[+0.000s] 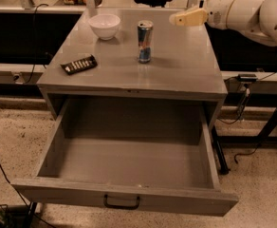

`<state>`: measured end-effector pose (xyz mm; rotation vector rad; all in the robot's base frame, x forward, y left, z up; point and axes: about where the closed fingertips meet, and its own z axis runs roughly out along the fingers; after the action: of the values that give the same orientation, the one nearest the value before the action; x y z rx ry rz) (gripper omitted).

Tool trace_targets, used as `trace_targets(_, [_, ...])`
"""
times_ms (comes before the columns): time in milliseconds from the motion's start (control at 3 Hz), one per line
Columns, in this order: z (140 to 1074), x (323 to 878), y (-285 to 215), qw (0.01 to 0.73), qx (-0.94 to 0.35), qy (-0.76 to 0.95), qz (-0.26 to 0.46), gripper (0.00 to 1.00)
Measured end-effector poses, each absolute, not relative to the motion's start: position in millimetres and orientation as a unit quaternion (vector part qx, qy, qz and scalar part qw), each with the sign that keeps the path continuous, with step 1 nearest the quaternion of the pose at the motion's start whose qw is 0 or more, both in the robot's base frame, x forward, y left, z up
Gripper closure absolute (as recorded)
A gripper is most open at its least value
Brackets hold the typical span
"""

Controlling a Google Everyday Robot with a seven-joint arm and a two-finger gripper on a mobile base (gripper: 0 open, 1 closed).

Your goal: Place redbull can into top drawer

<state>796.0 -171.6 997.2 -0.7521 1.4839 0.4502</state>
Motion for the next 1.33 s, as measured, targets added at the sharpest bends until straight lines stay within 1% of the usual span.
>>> trace_targets(333, [965.0, 783.0, -131.8, 0.628, -0.347, 0.656, 0.236, 0.0])
trace_targets(1000, [915.5, 754.4, -69.7, 0.592, -0.381, 0.649, 0.288, 0.0])
trace_targets(1333, [910.2, 759.2, -40.6, 0.588, -0.388, 0.639, 0.309, 0.0])
